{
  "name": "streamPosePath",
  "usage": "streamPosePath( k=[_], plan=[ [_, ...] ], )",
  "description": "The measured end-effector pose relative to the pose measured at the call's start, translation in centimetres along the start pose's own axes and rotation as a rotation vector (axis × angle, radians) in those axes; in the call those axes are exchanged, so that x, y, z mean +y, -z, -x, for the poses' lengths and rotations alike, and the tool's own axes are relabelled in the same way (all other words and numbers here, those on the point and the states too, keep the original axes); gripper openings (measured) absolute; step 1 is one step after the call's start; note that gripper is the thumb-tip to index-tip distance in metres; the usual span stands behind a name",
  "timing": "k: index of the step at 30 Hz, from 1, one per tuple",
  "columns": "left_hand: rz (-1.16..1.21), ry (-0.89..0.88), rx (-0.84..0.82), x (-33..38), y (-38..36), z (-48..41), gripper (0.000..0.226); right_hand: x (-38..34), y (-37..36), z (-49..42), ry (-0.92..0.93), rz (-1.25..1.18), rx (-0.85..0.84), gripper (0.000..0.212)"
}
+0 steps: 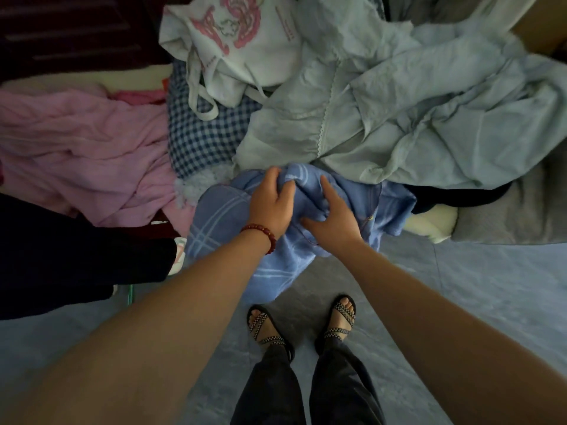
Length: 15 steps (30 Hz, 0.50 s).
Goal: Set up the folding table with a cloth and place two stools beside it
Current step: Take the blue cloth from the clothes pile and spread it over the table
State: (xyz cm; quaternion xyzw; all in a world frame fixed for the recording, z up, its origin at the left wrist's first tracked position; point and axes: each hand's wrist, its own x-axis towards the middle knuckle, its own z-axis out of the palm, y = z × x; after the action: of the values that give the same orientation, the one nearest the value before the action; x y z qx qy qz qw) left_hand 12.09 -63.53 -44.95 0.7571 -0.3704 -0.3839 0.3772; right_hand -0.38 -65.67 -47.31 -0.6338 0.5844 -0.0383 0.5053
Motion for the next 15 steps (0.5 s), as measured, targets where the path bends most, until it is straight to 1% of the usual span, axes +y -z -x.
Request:
streamPosePath(
  k=[2,4,7,10,13,15],
  plan=[
    [0.01,-0.048,-0.019,2.5,1.0,0.3,0.024,-1.9,1.4,1.4,0.031,-0.018,0.074,0.081],
    [0.0,-0.081,-0.052,4.9,1.9,0.7,0.022,-3.8,2.9,2.6,0.076,-0.019,0.153,0.077],
    [0.012,-0.115,-0.117,8.4,3.2,1.3,0.017,-6.7,5.0,3.8,0.096,-0.082,0.199,0.062],
    [0.038,-0.143,-0.14,11.8,4.6,1.8,0.01,-9.3,6.8,5.0,0.08,-0.174,0.23,0.051],
    [0.05,-0.167,-0.141,14.5,5.8,2.4,0.008,-11.2,8.9,6.3,0.125,-0.245,0.282,0.029],
    [0.05,-0.181,-0.154,16.0,6.2,2.9,0.012,-11.9,10.2,7.3,0.118,-0.264,0.311,0.032]
  ],
)
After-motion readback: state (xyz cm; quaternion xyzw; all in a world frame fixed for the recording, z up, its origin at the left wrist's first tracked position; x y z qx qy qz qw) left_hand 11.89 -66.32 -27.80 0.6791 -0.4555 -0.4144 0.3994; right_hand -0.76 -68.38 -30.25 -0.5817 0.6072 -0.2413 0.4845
